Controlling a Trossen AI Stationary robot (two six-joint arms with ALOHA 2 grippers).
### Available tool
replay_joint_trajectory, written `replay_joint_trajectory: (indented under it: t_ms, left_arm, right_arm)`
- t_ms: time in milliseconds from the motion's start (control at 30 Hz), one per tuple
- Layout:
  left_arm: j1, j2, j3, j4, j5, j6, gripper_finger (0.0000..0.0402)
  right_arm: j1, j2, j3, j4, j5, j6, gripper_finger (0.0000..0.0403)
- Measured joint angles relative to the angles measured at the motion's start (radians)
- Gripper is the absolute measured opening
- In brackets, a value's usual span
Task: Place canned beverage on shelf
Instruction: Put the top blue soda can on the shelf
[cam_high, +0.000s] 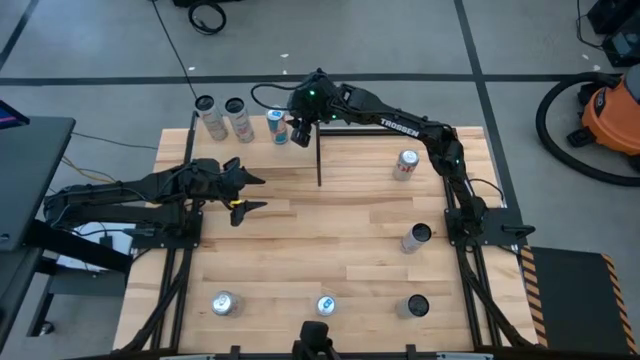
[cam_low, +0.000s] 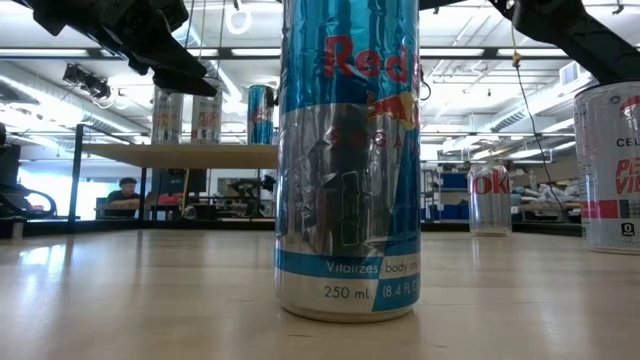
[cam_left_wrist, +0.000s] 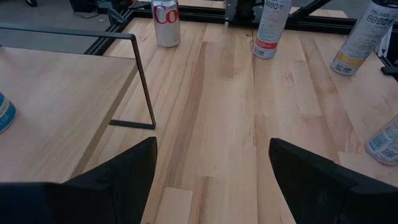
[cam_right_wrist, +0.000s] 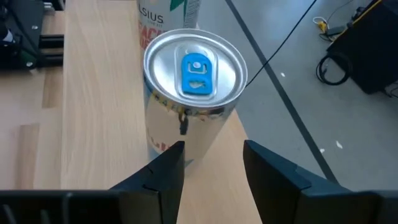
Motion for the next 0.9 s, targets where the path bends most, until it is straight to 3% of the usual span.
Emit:
replay_joint_trajectory:
  t_ms: [900]
  left_arm:
    - [0.0, 0.0, 0.0, 0.002, 0.0, 0.0, 0.0311]
  right_arm:
    - [0.0, 0.0, 0.0, 0.061, -0.042, 0.0, 0.0172]
